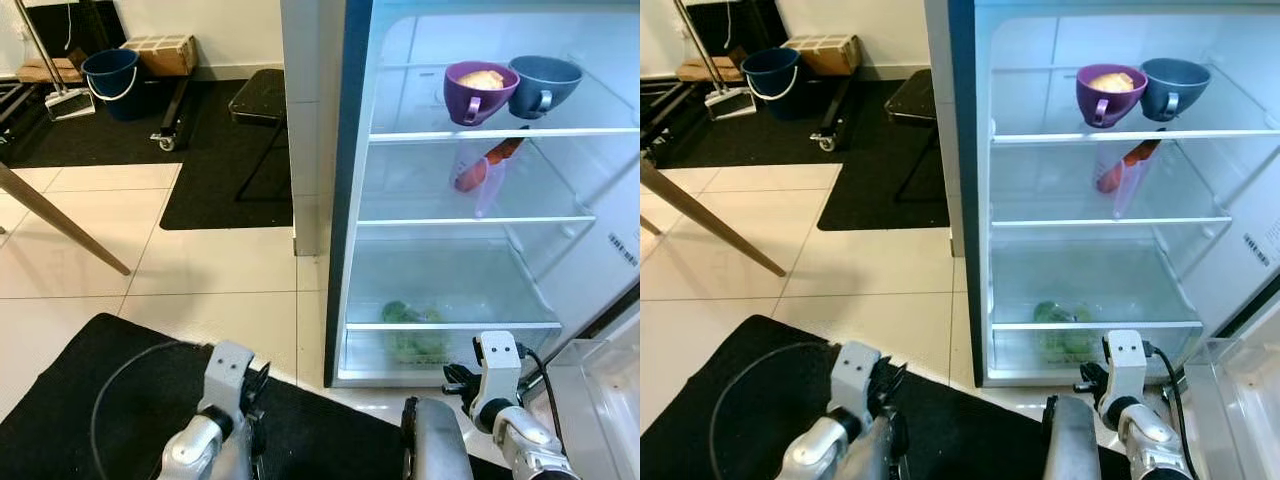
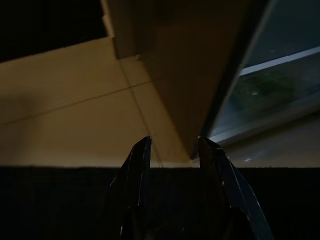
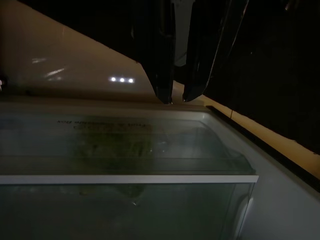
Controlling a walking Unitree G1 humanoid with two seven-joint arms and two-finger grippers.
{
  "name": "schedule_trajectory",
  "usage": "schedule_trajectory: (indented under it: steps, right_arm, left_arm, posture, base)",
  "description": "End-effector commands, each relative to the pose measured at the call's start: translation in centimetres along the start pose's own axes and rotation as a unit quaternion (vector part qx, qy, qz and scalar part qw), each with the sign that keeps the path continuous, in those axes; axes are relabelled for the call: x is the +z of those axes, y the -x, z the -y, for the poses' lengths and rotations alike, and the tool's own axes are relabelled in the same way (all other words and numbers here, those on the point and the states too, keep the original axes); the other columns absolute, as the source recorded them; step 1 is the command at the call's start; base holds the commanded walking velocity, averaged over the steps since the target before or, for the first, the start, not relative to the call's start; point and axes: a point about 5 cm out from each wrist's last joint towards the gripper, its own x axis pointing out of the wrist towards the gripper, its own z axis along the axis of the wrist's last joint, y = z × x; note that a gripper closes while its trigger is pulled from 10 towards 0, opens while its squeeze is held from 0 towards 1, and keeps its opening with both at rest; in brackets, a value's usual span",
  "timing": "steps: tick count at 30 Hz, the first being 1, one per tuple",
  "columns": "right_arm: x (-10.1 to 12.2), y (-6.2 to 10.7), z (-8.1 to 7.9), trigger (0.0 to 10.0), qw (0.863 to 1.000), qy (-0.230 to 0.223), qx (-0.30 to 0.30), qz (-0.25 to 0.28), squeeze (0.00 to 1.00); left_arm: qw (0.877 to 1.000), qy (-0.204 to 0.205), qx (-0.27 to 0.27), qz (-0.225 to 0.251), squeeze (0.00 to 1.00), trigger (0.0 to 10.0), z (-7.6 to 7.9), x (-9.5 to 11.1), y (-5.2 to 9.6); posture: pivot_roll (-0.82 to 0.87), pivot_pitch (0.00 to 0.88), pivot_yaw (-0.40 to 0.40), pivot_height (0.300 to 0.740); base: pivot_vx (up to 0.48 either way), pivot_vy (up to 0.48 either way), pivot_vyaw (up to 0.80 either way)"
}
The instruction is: Restocking fridge
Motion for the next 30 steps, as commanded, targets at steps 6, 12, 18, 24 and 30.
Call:
schedule_trajectory:
  steps: [6, 12, 18, 24, 30]
  right_arm:
    - [0.2, -0.3, -0.4, 10.0, 1.0, -0.006, 0.008, 0.01, 0.0]
    - [0.7, -0.4, -0.5, 10.0, 1.0, -0.003, 0.015, 0.02, 0.0]
    - [1.2, -0.6, -0.4, 10.0, 1.0, 0.0, 0.015, 0.026, 0.0]
    - [1.5, -0.5, -0.2, 10.0, 0.999, -0.006, 0.018, 0.042, 0.0]
    - [1.2, -0.5, -0.2, 10.0, 0.999, -0.007, 0.009, 0.031, 0.0]
  left_arm:
    - [0.999, -0.007, 0.029, 0.011, 0.0, 10.0, -1.3, 0.1, 0.2]
    - [0.999, -0.008, 0.028, 0.028, 0.0, 10.0, -1.3, 0.7, -0.3]
    - [0.999, -0.018, 0.012, 0.043, 0.0, 10.0, -0.8, 1.4, -0.9]
    - [0.999, -0.024, 0.006, 0.044, 0.0, 10.0, -0.5, 1.3, -1.0]
    - [0.999, -0.029, 0.004, 0.035, 0.0, 10.0, -0.5, 0.9, -0.8]
  posture:
    - [0.11, 0.081, 0.031, 0.606]
    - [0.1, 0.083, 0.033, 0.621]
    - [0.1, 0.083, 0.035, 0.621]
    - [0.1, 0.081, 0.034, 0.621]
    - [0.1, 0.078, 0.036, 0.644]
  base:
    - [0.0, 0.0, 0.0]
    - [0.0, 0.0, 0.0]
    - [0.0, 0.0, 0.0]
    - [0.0, 0.0, 0.0]
    - [0.0, 0.0, 0.0]
